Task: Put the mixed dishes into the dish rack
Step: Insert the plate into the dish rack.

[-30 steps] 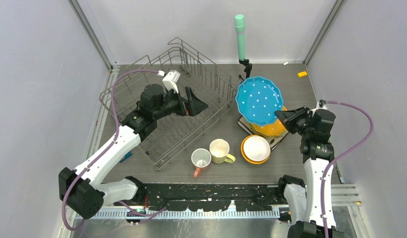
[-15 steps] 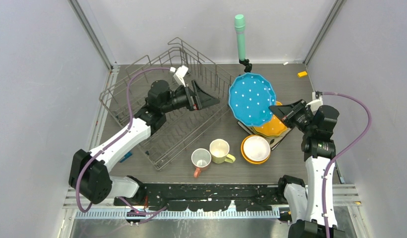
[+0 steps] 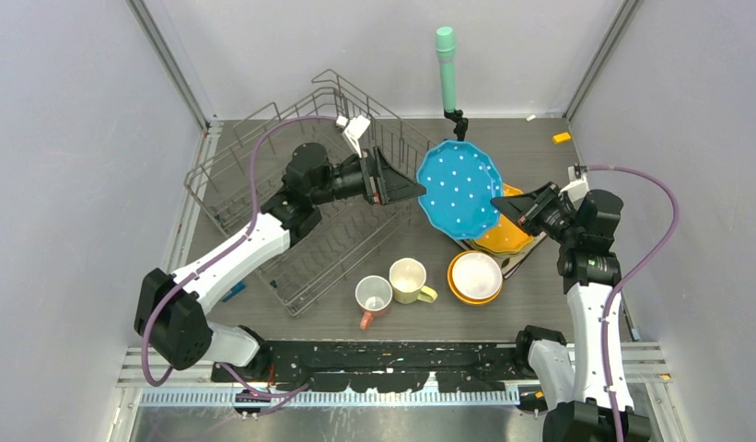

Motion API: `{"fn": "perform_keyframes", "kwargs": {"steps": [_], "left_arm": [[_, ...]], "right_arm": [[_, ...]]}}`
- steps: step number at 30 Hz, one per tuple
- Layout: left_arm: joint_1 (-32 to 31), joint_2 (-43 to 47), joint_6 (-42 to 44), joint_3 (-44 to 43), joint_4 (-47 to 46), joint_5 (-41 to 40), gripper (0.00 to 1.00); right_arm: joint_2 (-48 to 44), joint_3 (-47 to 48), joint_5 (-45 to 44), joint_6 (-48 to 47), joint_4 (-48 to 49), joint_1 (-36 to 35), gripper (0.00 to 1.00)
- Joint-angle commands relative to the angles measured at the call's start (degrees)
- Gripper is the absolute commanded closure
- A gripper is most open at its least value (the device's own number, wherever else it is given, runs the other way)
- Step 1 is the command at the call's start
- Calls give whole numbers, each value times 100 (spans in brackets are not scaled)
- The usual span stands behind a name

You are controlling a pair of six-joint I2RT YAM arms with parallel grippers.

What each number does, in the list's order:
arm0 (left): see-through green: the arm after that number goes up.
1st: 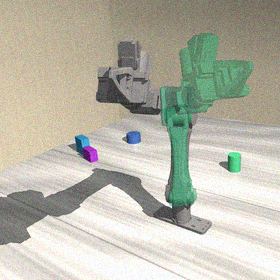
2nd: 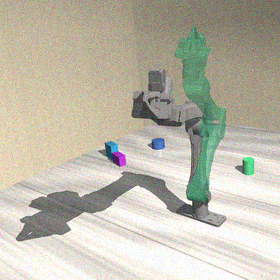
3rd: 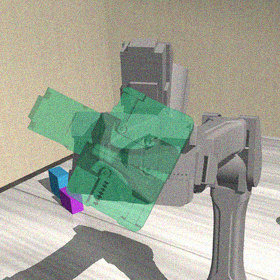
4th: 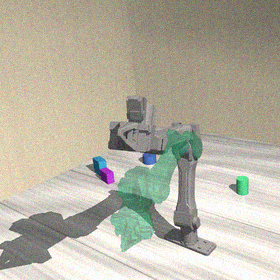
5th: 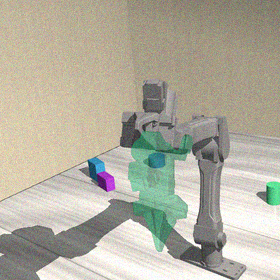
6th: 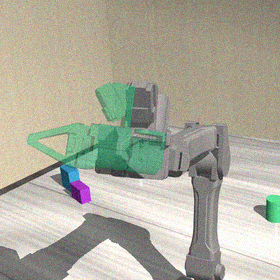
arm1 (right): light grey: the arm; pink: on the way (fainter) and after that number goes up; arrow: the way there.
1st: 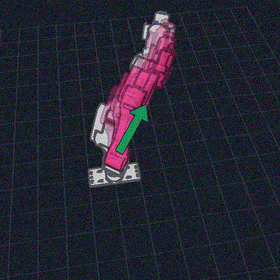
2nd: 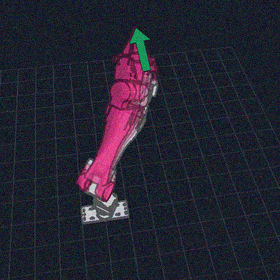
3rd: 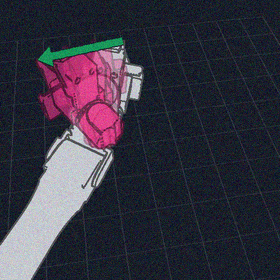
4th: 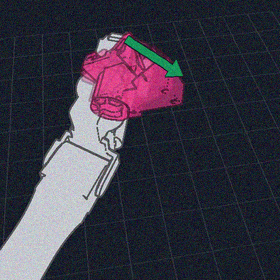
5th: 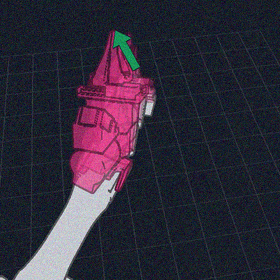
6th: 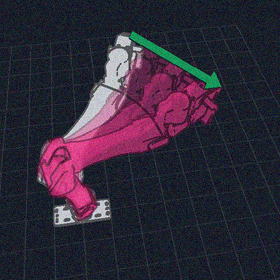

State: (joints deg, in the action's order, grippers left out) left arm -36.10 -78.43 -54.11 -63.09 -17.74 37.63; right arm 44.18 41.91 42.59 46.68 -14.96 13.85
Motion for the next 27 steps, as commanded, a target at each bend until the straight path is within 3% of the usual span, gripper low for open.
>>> {"fn": "perform_keyframes", "kwargs": {"steps": [1, 5, 9, 13, 16, 19, 27], "left_arm": [[-129, -117, 504, -518, 661, -133, 8], [-151, -251, 725, -763, 1293, -387, 24], [-154, -259, 774, -855, 1524, -525, 32], [-160, -194, 1026, -968, 2229, -904, 48], [-156, -117, 1219, -1025, 2621, -1186, 48], [-157, -54, 1312, -1034, 2783, -1379, 42], [-159, -241, 1264, -1194, 2932, -1204, 40]], "right_arm": [[-23, 534, 358, 188, 758, -216, 100], [75, 640, 124, -27, 572, -604, 100], [195, 765, -351, -300, 324, -1132, 100], [234, 713, -741, -325, 343, -1371, 100], [263, 693, -832, -338, 393, -1384, 100], [301, 718, -863, -369, 393, -1519, 100], [327, 752, -1038, -484, 354, -1718, 100]]}}
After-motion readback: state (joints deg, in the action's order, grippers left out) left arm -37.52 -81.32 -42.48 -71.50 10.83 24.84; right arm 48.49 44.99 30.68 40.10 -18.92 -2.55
